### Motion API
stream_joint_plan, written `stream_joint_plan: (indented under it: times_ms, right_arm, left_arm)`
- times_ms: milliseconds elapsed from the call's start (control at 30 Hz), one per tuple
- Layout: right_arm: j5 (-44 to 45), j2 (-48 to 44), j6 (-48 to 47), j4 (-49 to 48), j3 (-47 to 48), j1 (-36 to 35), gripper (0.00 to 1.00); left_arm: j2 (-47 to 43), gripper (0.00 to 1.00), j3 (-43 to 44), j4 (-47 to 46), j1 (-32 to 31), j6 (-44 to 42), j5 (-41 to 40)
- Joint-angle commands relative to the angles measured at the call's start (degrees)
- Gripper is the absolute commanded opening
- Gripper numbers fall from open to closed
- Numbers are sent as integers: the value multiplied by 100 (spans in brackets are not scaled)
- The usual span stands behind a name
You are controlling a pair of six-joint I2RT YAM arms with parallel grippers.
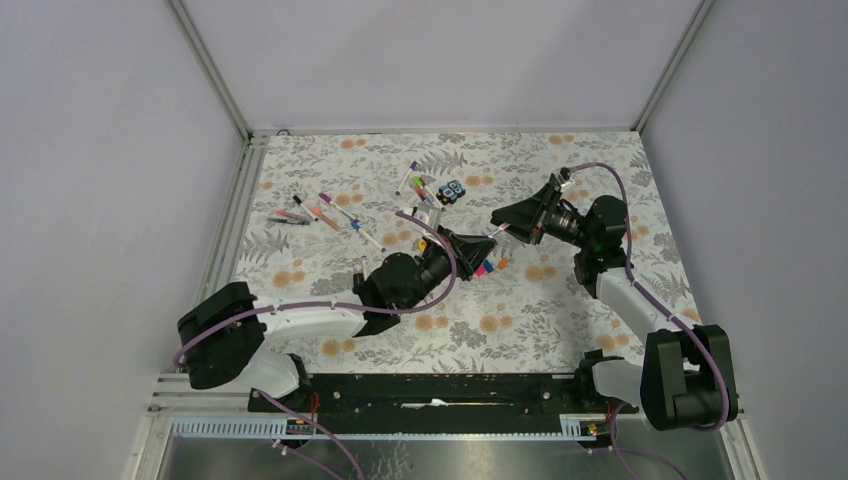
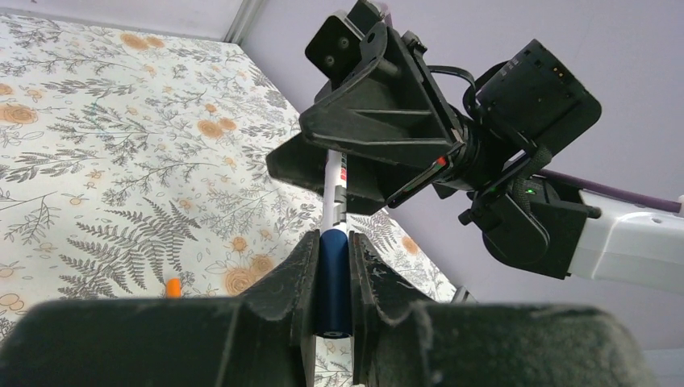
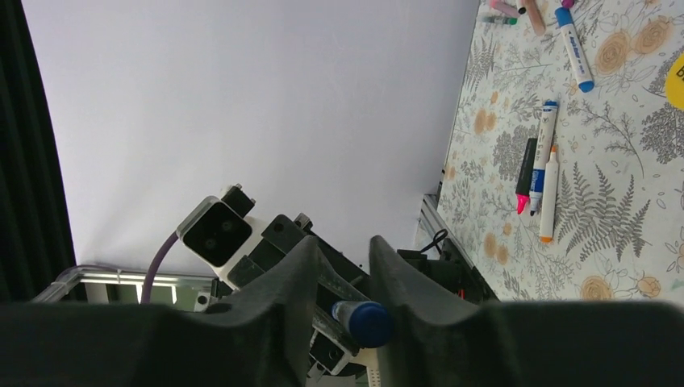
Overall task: Open the pen caps
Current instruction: Open the pen cap from the pen.
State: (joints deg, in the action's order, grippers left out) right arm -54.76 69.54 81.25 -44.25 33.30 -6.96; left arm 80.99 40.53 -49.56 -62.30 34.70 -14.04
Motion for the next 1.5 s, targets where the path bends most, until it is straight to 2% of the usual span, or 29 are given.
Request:
stream_joint_plan:
  times_ms: [0,100,167,300,367,400,433,500,567,700,833,1000,1333,1400,1467]
  right_arm:
    - [140,-78,175,-306,-15,15,29]
    - [109,-109,176,-304,-13,15,3]
    - [90,-129,140,-334,6,19,0]
    - [41,-208,-273,-206,47,30,0]
    - [-114,-240,-913,177,149,37,0]
    - [-182,-268,-1360,616,228,33,0]
    - [-233,-314,-1860,976,310,36,0]
    - [-372,-376,-2790,1657,433,34,0]
    - [-606,-417,-3390,1863,413,36,0]
    - [-1361,-393,-3906,1611,352,43,0]
    - [-1897,-187,-4293,1797,545,37,0]
    - [-1977,-4,-4286,1788,606,38,0]
    - [-2064,73,-4231,1745,552,-32,0]
    - [-2078,97,-4224,1744,547,-55,0]
    - [-2089,115,-4226,1740,554,-66,0]
  left_arm:
    - [62,0,299,-177,-102,-269,-388]
    - [75,0,296,-67,-107,-233,-404]
    - [48,11,301,51,-107,-219,-328]
    - [-243,52,82,138,-107,-272,-111]
    - [-574,78,-206,73,-99,-383,-25]
    - [-772,94,-382,29,-98,-408,-51]
    - [-1000,98,-581,-21,-80,-411,-36]
    - [-1470,99,-896,36,4,-335,130]
    - [-1863,99,-1059,315,236,-166,615]
    - [-2195,99,-1049,885,933,636,2278]
    - [-1914,99,-887,977,1244,1210,3401]
    - [-1162,98,-506,1093,1242,1414,4000]
    - [298,98,105,517,1052,1617,4544]
    - [538,95,207,321,1026,1717,4670]
    - [742,87,278,143,1002,1829,4814]
